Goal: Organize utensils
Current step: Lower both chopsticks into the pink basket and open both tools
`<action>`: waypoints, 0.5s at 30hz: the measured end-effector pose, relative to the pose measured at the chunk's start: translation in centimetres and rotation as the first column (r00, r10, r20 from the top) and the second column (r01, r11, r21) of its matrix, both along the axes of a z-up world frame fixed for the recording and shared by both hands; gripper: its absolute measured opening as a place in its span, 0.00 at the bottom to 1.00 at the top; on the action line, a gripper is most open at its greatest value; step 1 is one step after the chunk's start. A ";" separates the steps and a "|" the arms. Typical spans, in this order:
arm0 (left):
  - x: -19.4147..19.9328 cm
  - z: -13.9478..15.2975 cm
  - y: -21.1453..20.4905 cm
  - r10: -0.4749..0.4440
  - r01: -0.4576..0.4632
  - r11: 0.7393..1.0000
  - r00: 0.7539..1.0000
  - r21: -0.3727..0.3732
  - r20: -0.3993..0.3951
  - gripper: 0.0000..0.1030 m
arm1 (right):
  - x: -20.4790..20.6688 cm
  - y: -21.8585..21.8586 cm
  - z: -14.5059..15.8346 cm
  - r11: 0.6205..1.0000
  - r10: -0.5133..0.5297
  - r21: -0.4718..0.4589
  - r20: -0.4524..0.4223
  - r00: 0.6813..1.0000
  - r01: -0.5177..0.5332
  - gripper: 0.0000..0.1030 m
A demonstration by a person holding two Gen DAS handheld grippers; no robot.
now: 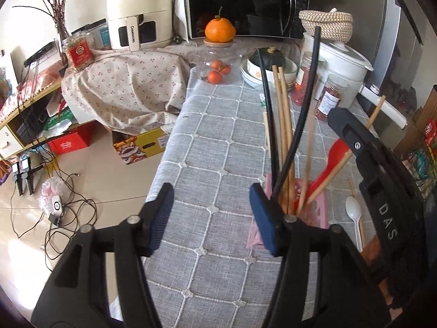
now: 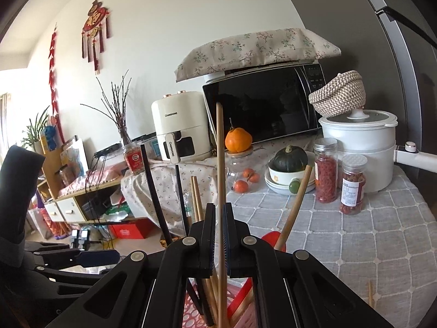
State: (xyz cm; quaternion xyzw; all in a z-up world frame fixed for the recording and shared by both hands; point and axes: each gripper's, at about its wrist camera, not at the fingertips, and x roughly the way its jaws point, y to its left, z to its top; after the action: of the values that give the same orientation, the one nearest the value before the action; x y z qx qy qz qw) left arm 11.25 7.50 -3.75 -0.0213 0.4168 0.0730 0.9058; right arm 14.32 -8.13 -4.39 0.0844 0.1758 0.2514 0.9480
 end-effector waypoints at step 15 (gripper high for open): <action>-0.5 -0.2 -0.3 0.070 -0.070 0.997 0.997 0.021 0.019 0.79 | -0.2 -1.3 1.6 0.993 0.016 -0.116 -0.142 0.990 -0.032 0.28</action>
State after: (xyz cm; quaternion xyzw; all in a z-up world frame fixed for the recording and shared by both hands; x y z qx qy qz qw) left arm 10.74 7.20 -3.97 -0.0265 0.4066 0.1090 0.9067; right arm 14.15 -9.43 -2.75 0.0437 0.2578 0.2455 0.9335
